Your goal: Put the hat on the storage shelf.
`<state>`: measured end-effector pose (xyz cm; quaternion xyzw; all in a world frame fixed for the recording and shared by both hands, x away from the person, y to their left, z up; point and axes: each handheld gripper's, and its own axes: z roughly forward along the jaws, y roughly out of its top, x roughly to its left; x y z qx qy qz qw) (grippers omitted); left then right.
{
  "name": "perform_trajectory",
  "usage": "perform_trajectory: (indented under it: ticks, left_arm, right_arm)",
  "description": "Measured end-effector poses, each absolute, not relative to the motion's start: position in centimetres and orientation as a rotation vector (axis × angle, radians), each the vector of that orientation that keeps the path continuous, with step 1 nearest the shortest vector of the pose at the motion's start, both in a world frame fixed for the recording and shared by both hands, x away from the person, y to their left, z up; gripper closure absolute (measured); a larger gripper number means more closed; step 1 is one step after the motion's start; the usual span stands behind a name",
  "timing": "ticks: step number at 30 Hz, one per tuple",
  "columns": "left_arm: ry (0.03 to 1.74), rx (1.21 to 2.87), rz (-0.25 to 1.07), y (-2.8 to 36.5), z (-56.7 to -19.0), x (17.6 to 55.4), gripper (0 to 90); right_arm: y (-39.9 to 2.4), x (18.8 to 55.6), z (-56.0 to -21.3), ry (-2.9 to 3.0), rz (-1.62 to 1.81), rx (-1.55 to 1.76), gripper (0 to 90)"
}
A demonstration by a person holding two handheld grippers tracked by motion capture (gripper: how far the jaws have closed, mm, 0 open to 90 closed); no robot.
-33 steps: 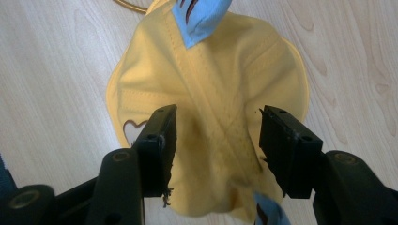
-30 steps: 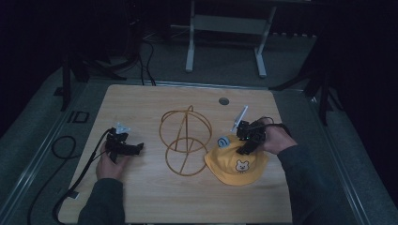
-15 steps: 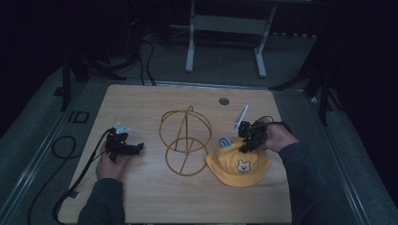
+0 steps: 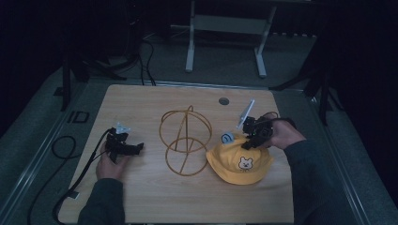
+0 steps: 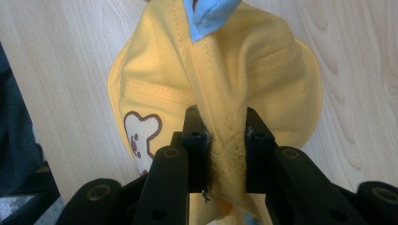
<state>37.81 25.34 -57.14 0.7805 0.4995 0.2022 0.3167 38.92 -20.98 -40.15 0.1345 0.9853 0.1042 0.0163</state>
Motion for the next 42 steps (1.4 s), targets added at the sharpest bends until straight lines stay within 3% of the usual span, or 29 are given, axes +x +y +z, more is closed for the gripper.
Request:
perform_trajectory:
  ticks: [42]
  left_arm:
    - [1.315,2.056,0.531,25.3,-57.1,37.8,5.9]
  right_arm:
    - [-23.2,38.5,-33.6,3.014,0.450,0.423,76.0]
